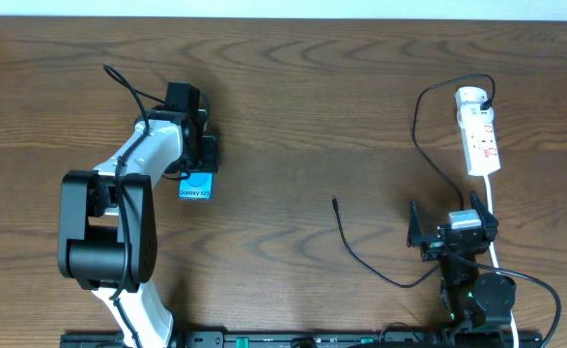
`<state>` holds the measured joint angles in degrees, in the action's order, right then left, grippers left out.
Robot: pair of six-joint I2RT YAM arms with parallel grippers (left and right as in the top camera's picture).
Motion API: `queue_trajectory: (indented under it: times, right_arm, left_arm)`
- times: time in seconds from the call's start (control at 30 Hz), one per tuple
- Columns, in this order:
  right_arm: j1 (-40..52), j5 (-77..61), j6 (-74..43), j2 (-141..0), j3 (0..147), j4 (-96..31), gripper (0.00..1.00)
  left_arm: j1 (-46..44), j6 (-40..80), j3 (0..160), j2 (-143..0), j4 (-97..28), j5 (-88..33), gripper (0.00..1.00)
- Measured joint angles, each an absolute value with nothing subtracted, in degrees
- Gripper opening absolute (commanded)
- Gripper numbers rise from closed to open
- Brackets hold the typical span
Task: Plug charger to phone and switch on socket
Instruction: 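Lower the left gripper and close it on the phone's bottom edge, then lift the phone with the left gripper and tilt it upright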
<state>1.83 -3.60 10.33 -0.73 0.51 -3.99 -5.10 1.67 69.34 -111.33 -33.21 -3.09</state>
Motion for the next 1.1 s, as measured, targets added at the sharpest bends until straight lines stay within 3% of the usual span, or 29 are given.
queue_trajectory:
  times: [0.1,0.13,0.2,1.1]
  right_arm:
    - [1.8,-3.6,10.3,-0.7,0.5,-4.0,0.99]
    - [1.8,-3.6,10.3,-0.7,0.5,-4.0,0.99]
    - [1.8,-3.6,10.3,-0.7,0.5,-4.0,0.99]
    - [1.8,-3.6,10.3,-0.7,0.5,-4.0,0.99]
  left_arm:
    - [-5.1,1.7,69.3,-111.3,-33.2,-3.1,0.24]
    - [-5.1,1.7,69.3,-111.3,-33.2,-3.1,0.13]
    - [-5.1,1.7,69.3,-111.3,-33.2,-3.1,0.10]
    - [-5.1,1.7,69.3,-111.3,-33.2,-3.1,0.08]
